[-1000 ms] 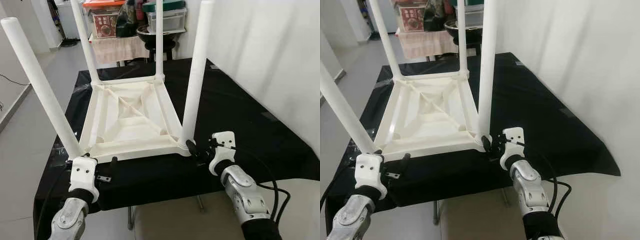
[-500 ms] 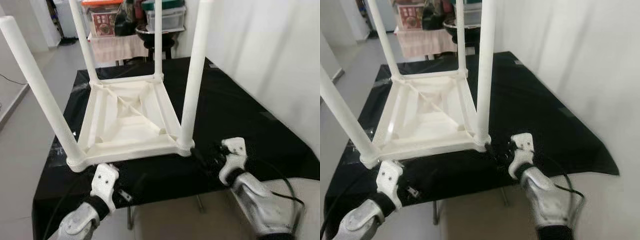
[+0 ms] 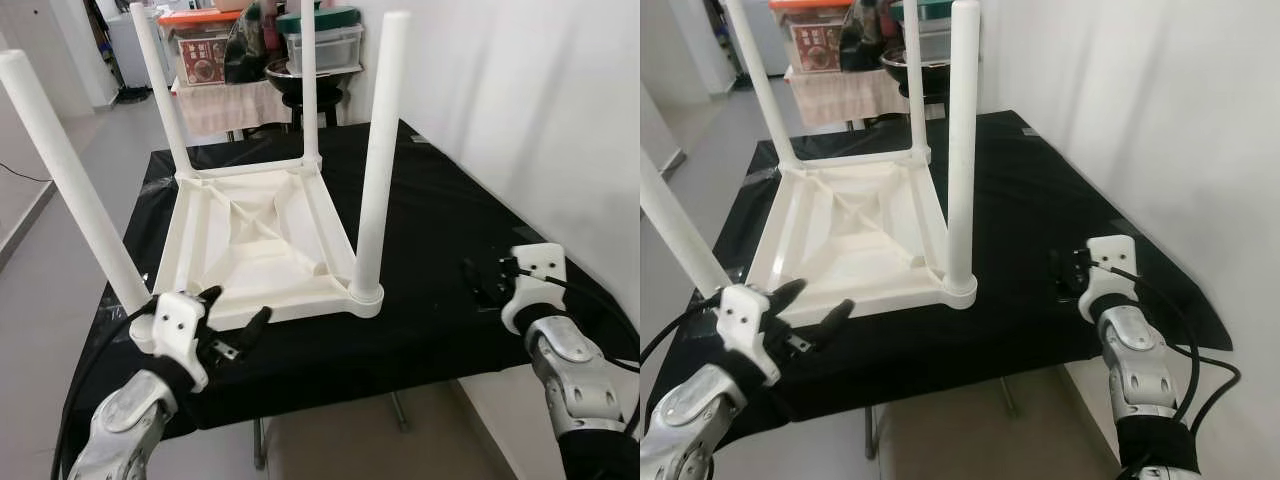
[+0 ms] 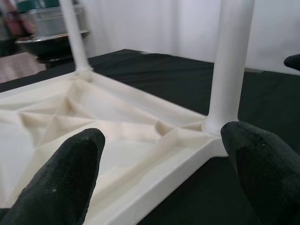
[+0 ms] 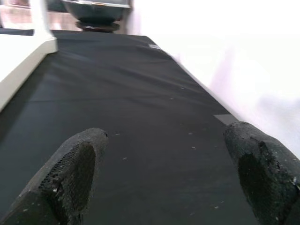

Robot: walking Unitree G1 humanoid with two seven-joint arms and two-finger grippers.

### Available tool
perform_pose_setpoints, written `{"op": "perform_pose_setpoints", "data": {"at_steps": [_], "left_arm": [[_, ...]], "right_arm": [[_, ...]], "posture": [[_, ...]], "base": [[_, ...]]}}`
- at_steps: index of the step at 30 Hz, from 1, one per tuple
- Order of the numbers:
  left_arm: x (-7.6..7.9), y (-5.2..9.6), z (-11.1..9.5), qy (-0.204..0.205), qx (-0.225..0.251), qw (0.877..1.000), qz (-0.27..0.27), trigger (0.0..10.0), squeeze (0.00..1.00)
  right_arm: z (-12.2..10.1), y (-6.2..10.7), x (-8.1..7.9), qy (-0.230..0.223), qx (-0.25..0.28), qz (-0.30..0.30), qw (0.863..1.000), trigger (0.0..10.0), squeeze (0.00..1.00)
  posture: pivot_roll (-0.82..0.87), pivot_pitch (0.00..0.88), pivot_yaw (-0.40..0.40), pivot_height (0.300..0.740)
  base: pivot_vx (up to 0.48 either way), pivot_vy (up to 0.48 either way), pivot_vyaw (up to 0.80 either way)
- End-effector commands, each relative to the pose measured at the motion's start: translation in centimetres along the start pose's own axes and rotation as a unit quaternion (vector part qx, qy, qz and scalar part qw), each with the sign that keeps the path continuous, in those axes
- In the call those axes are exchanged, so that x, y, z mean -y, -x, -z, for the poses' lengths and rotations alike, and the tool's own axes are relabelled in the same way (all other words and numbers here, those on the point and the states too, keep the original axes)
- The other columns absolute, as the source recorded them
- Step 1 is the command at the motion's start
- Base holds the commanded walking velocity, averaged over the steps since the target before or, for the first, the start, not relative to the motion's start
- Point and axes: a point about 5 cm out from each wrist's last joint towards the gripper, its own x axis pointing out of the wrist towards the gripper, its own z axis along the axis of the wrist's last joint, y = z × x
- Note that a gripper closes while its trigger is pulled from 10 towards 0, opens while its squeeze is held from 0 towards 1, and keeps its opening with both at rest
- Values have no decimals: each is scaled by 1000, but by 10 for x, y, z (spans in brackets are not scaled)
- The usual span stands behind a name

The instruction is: Building children table

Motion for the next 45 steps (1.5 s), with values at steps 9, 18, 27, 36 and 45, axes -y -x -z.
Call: {"op": "perform_pose_setpoints", "data": {"at_steps": [9,18,27,36,45], "left_arm": [[-1,-6,1,5,-15,1000,24,10000,0],[5,-8,10,-1,-40,999,1,10000,0],[47,11,32,38,-105,993,47,10000,0],[59,18,25,43,-110,989,93,10000,0],[51,53,17,11,-132,989,-64,10000,0]], "right_arm": [[-9,-6,-23,-18,16,-27,999,10000,0],[-7,-7,-28,-27,17,-40,999,10000,0],[-3,-7,-25,-19,5,-58,998,10000,0],[0,-7,-32,-16,-1,-75,997,10000,0],[0,-12,-28,7,-7,-99,995,10000,0]], "posture": [[-50,0,27,740],[-48,0,26,740],[-39,0,23,740],[-43,0,24,740],[-46,0,18,740]], "base": [[391,0,444],[116,0,0],[0,0,0],[0,0,0],[0,0,0]]}}
